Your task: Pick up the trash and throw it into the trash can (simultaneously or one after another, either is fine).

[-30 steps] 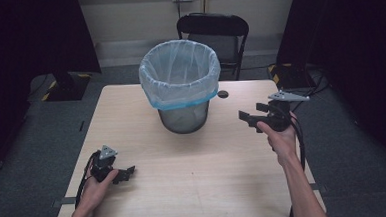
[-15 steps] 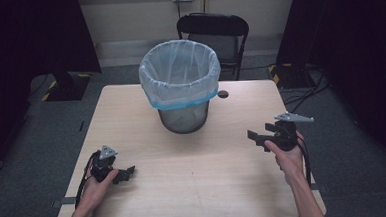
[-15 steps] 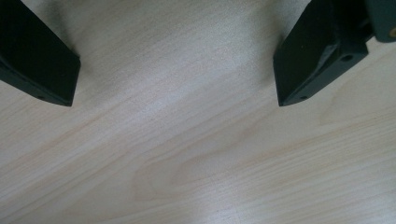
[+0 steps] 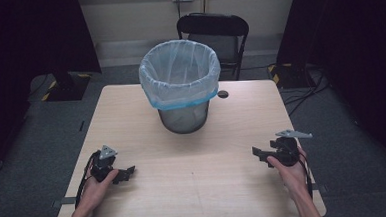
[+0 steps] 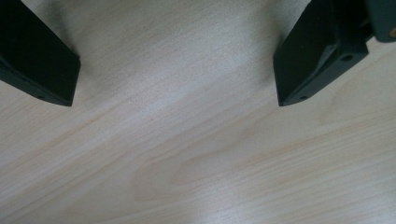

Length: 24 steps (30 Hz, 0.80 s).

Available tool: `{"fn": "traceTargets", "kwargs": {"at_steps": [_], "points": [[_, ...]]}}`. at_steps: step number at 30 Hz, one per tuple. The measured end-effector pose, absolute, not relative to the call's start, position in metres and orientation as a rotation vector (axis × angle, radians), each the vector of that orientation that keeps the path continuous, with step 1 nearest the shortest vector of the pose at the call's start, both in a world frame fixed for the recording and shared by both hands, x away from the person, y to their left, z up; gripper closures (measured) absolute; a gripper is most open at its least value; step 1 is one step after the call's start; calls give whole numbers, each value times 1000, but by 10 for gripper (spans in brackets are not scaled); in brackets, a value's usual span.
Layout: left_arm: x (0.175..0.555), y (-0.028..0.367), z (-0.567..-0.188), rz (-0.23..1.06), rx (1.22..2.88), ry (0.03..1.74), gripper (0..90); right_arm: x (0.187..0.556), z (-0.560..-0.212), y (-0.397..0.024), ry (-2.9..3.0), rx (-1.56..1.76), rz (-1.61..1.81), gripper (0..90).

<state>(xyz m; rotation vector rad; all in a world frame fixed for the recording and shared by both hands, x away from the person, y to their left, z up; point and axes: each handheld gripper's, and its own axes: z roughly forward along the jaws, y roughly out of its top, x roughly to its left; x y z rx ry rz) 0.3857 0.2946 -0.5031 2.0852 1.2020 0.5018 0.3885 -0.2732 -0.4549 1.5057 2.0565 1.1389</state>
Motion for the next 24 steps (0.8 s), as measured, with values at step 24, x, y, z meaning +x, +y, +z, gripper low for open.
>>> {"fn": "traceTargets", "kwargs": {"at_steps": [24], "points": [[386,294,-503,506,2082,1203,1,375,-500,-260,2064,1431,896,140]]}}
